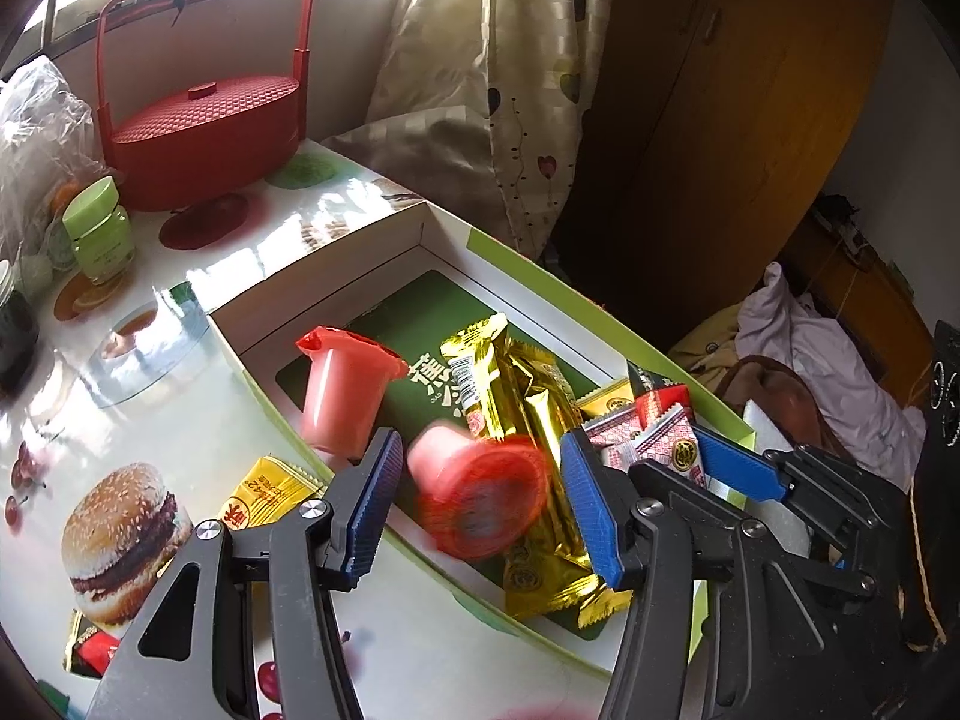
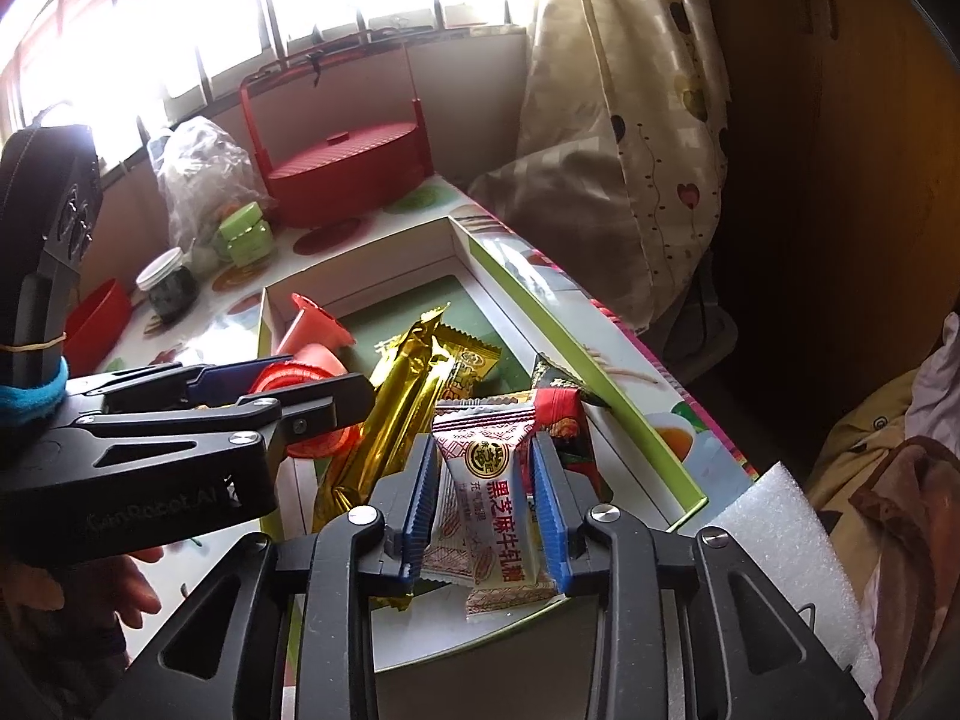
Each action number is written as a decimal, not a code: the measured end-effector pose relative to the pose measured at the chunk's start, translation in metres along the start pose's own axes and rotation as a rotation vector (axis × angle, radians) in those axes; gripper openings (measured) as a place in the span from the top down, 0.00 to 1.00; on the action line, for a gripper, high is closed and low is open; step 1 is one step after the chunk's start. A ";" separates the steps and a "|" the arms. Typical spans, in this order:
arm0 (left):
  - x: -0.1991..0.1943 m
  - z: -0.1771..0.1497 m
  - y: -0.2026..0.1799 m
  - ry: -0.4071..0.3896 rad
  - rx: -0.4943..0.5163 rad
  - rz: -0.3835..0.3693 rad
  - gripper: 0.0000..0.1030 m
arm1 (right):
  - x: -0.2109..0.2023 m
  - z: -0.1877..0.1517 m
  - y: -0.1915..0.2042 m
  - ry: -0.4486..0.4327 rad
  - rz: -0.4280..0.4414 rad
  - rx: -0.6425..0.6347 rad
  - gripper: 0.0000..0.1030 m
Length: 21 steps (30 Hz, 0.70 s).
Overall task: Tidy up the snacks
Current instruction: 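Open the left gripper to drop the jelly cup while the right releases the packet, then move both open grippers back from the box toward the snack pile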
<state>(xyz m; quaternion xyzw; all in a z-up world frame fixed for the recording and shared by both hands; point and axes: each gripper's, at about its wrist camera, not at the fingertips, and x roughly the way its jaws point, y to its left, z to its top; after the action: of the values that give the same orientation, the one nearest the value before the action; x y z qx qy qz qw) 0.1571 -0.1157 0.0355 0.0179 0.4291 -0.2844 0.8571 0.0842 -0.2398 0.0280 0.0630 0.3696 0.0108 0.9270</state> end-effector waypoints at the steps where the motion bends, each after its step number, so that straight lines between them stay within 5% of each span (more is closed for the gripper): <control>1: -0.001 -0.001 -0.001 0.001 0.002 -0.002 0.45 | 0.000 0.000 0.000 0.001 0.000 0.002 0.69; 21: -0.018 -0.004 -0.003 -0.025 -0.009 0.019 0.43 | -0.008 -0.004 0.001 -0.003 -0.009 0.008 0.58</control>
<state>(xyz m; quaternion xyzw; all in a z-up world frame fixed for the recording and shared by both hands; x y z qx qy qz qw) 0.1444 -0.1084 0.0467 0.0146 0.4194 -0.2748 0.8651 0.0754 -0.2393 0.0302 0.0648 0.3686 0.0051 0.9273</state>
